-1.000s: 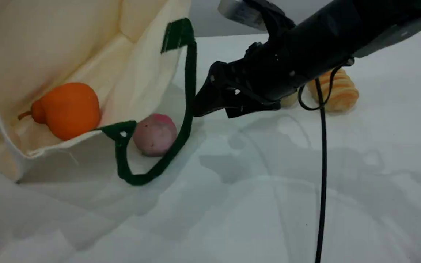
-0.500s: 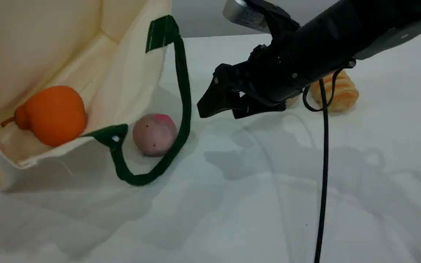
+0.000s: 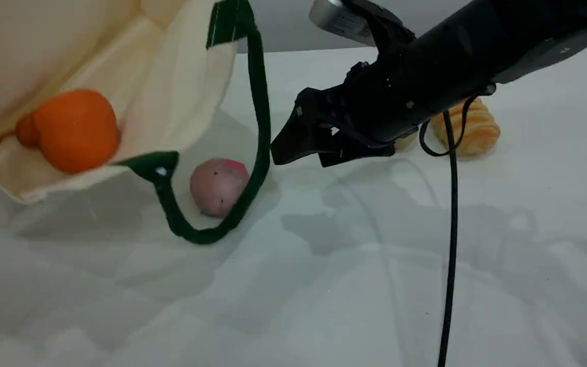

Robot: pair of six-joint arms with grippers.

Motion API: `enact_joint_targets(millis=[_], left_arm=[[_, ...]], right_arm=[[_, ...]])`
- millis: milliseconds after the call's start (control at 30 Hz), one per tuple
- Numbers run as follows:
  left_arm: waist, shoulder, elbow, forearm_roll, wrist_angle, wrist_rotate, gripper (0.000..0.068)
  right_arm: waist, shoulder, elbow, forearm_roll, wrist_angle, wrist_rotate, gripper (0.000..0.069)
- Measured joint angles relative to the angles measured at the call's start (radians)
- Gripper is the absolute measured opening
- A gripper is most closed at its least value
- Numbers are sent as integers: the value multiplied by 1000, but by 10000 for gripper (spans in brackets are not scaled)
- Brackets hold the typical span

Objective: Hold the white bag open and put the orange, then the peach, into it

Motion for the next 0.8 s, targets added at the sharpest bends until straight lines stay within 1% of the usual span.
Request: enact_joint_targets(millis=[67,167,233,300,433,567,800], left_arm=[[42,0,0,-25,3,0,72],[104,0,0,-30,25,22,72],[137,1,0,-52,29,50,72],[157,1,0,-75,37,77,72],[157,1,0,-77,37,85,72],[157,1,0,-77,-5,82,72],[157,1,0,-82,-11,74,72]], right_arm=[[0,10,0,-4,11,0,541],[1,30,0,-6,39,0,541],[1,41,0,-6,57,0,541],[1,50,0,-6,78,0,541],[1,50,0,-6,81,0,541],[1,50,0,-6,80,0,541],[1,50,0,-6,79,0,541]])
